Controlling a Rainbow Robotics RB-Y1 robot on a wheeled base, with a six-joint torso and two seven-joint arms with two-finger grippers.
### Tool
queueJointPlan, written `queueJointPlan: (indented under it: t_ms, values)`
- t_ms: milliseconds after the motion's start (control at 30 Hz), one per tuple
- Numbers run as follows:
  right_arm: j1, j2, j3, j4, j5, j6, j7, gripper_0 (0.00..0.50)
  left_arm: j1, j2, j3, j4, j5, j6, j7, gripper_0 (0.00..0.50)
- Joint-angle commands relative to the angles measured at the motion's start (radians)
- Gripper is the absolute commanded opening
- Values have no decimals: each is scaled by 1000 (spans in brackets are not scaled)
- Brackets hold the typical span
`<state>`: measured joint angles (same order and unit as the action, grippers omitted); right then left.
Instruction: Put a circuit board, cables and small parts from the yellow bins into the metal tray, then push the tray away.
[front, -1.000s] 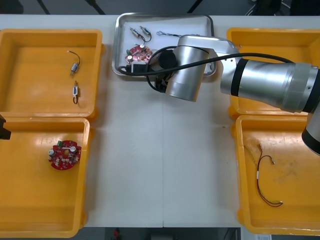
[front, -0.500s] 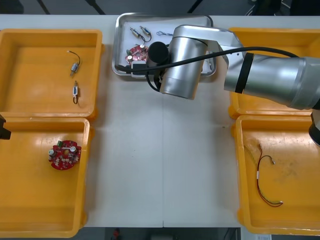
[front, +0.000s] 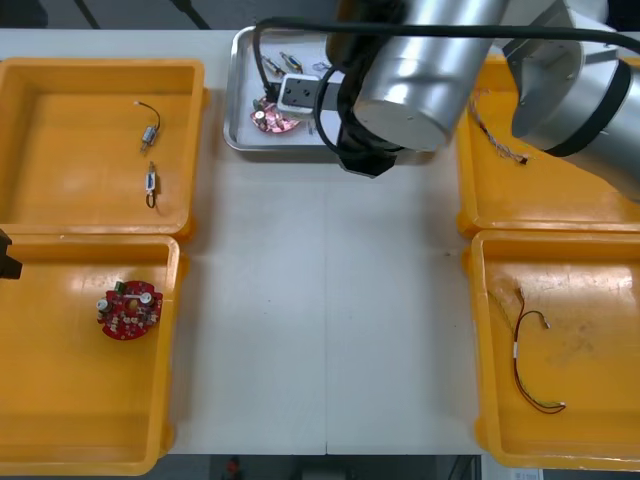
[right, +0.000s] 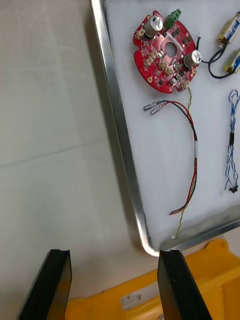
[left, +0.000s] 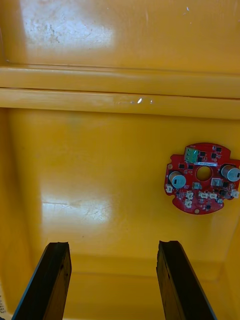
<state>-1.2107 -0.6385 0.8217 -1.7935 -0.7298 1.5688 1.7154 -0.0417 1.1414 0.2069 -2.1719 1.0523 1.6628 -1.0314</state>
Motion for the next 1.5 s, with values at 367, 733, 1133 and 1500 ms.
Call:
queueJointPlan:
  t_ms: [367,733,1133,1500]
  values:
    - [194,-239,-216,-311,-151,158,-395,500,22,14,26,-23,-9,5,-45,500]
    - [379,-402,-473,-376,-326,218,-591,500,22,14,26,-23,-9,5,-45,500]
    - [677,-452,-829,-374,-382,258,-663,500,22,14,26,-23,-9,5,-45,500]
    - [916,-452,-1082,-371,-401,258,-629,500,22,14,26,-23,-9,5,-45,500]
